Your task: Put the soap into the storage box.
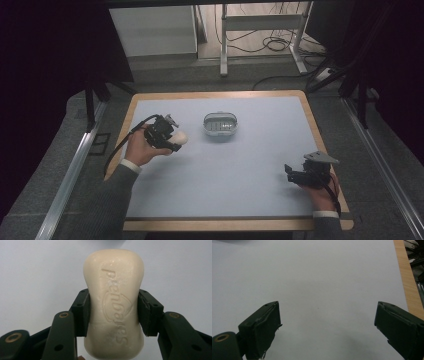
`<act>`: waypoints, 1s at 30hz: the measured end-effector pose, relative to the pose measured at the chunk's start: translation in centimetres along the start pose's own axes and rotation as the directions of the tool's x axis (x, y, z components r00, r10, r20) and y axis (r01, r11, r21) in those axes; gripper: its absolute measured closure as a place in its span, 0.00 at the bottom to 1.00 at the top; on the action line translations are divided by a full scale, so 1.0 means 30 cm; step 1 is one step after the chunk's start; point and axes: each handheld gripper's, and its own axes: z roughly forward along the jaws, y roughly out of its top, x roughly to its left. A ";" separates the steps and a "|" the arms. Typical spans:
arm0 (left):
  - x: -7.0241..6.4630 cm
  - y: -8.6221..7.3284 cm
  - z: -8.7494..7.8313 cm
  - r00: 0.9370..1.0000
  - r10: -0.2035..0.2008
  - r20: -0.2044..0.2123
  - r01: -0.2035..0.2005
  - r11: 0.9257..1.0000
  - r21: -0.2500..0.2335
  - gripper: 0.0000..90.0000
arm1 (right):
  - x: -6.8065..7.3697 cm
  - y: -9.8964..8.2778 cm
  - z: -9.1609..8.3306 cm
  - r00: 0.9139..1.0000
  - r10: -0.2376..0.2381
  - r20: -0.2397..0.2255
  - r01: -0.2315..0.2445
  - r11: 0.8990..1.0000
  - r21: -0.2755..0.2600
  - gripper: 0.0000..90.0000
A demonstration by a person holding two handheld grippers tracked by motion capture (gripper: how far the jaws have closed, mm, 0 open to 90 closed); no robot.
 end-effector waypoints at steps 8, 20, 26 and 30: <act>0.003 0.048 0.003 1.000 0.024 -0.006 -0.024 1.000 0.006 0.55 | -0.002 -0.003 0.003 1.000 0.000 0.002 0.000 1.000 0.005 0.07; 0.015 0.099 0.015 0.999 0.047 0.000 -0.047 0.999 0.021 0.55 | -0.004 -0.004 0.003 1.000 0.001 0.002 -0.001 1.000 0.003 0.07; 0.023 0.118 0.033 0.999 0.041 0.007 -0.041 0.999 0.023 0.55 | -0.004 -0.005 0.004 1.000 -0.002 0.003 0.002 1.000 0.006 0.07; 0.034 0.132 0.050 0.999 0.037 0.014 -0.038 0.999 0.035 0.55 | -0.004 -0.005 0.005 1.000 -0.001 0.004 0.001 1.000 0.006 0.07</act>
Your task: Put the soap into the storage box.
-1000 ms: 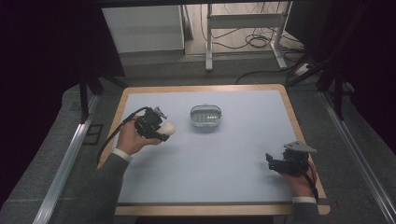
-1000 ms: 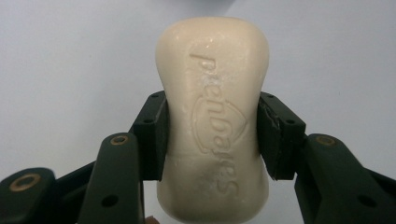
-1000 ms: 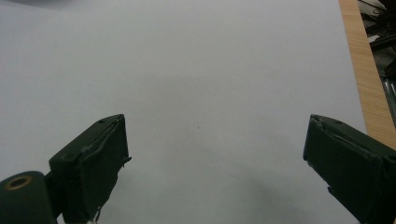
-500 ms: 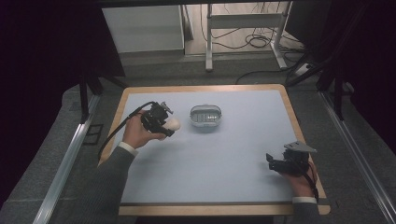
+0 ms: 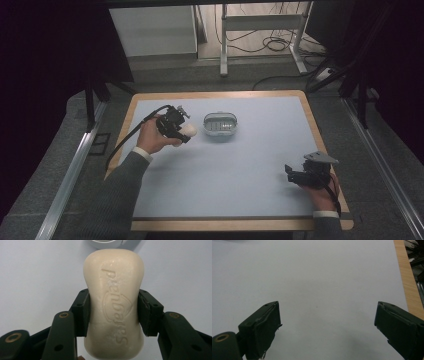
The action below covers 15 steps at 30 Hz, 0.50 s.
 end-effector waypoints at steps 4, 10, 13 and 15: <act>0.005 0.012 0.012 1.000 0.007 0.000 -0.007 1.000 0.003 0.55 | 0.002 0.000 0.000 1.000 -0.001 0.000 0.001 1.000 0.001 0.07; 0.008 0.038 0.022 1.000 0.022 -0.002 -0.022 1.000 0.011 0.55 | 0.000 0.000 0.000 1.000 -0.002 0.001 0.002 1.000 -0.003 0.07; 0.011 0.055 0.023 1.000 0.027 -0.004 -0.026 1.000 0.011 0.55 | 0.002 0.000 0.001 1.000 -0.005 0.002 0.005 1.000 0.000 0.07; 0.014 0.068 0.022 1.000 0.022 0.001 -0.022 1.000 0.013 0.55 | 0.002 0.000 0.001 1.000 -0.005 0.001 0.005 1.000 0.000 0.07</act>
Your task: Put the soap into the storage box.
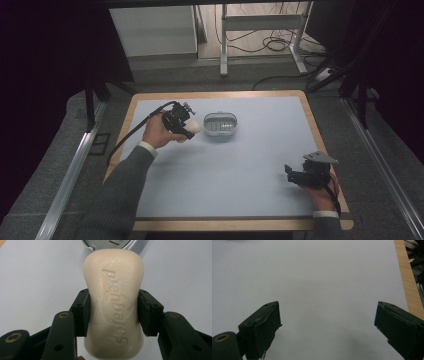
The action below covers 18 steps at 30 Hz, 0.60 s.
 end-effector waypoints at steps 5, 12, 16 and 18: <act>0.004 0.022 0.000 1.000 0.008 -0.006 -0.008 1.000 0.001 0.55 | -0.002 0.000 0.000 1.000 0.000 0.001 0.000 1.000 0.000 0.07; -0.001 0.054 0.006 1.000 0.017 0.013 -0.017 1.000 -0.023 0.55 | -0.002 0.000 -0.001 1.000 -0.001 0.001 0.001 1.000 0.000 0.07; -0.002 0.070 0.013 0.999 0.031 -0.010 -0.031 0.999 -0.004 0.55 | -0.002 0.000 -0.001 1.000 -0.002 -0.001 0.002 1.000 -0.003 0.07; -0.004 0.079 0.014 0.999 0.037 -0.006 -0.037 0.999 -0.005 0.55 | -0.001 -0.001 0.001 1.000 -0.004 0.000 0.004 1.000 0.000 0.07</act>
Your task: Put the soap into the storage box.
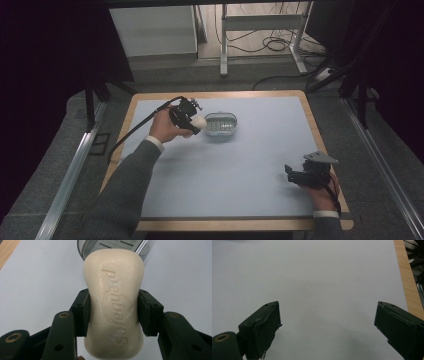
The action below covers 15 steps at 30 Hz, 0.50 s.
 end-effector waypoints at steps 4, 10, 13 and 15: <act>-0.004 0.021 0.001 1.000 0.005 0.018 -0.005 1.000 -0.013 0.55 | 0.001 0.000 0.000 1.000 -0.002 0.000 0.002 1.000 0.001 0.07; -0.016 0.055 0.008 0.999 0.035 0.004 -0.035 0.999 -0.005 0.55 | -0.001 0.003 -0.005 1.000 0.014 -0.017 -0.014 1.000 -0.009 0.07; -0.013 0.069 0.015 0.999 0.035 0.028 -0.034 0.999 -0.028 0.55 | 0.001 0.004 -0.005 1.000 0.008 -0.016 -0.008 1.000 -0.011 0.07; -0.008 0.074 0.023 0.999 0.034 0.026 -0.033 0.999 -0.026 0.55 | 0.001 0.003 -0.004 1.000 0.010 -0.016 -0.010 1.000 -0.008 0.07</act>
